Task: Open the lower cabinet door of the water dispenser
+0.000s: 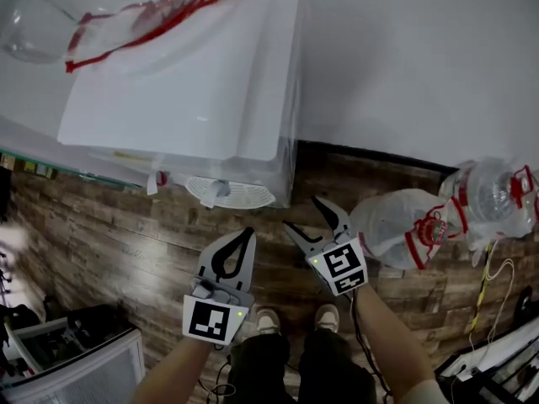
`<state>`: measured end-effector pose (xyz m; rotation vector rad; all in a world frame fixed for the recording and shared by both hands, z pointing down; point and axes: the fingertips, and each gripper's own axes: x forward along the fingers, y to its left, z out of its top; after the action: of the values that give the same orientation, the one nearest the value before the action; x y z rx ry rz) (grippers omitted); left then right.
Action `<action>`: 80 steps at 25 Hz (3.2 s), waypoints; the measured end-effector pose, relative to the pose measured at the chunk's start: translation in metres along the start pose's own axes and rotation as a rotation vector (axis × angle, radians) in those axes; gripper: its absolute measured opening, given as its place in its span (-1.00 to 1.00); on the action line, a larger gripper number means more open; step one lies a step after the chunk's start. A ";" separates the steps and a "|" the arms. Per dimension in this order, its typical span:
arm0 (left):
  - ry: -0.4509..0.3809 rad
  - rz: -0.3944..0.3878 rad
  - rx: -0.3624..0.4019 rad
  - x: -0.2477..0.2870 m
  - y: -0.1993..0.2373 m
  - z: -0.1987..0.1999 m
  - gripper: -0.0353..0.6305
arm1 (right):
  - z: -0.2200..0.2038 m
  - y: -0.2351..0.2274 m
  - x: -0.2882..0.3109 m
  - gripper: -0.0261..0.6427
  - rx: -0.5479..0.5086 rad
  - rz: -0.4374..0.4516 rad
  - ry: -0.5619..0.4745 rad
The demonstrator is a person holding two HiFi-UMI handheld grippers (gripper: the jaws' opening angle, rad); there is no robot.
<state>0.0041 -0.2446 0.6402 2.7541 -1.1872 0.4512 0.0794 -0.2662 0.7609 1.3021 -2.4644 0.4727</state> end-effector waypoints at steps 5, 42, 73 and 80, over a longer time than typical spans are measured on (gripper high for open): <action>0.013 0.026 -0.013 0.018 0.014 -0.047 -0.88 | -0.036 -0.011 0.035 0.05 -0.041 0.029 0.039; 0.105 0.027 -0.097 0.025 0.022 -0.154 -0.88 | -0.101 0.013 0.091 -0.17 -0.135 0.042 0.149; 0.358 0.286 -0.260 -0.157 0.119 -0.213 -0.88 | -0.128 0.229 0.103 -0.16 0.071 0.323 0.452; 0.363 0.374 -0.314 -0.201 0.148 -0.223 -0.88 | -0.119 0.291 0.126 -0.15 0.043 0.419 0.504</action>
<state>-0.2846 -0.1590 0.7864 2.0804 -1.5185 0.6959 -0.2165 -0.1528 0.8790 0.5682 -2.2789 0.8405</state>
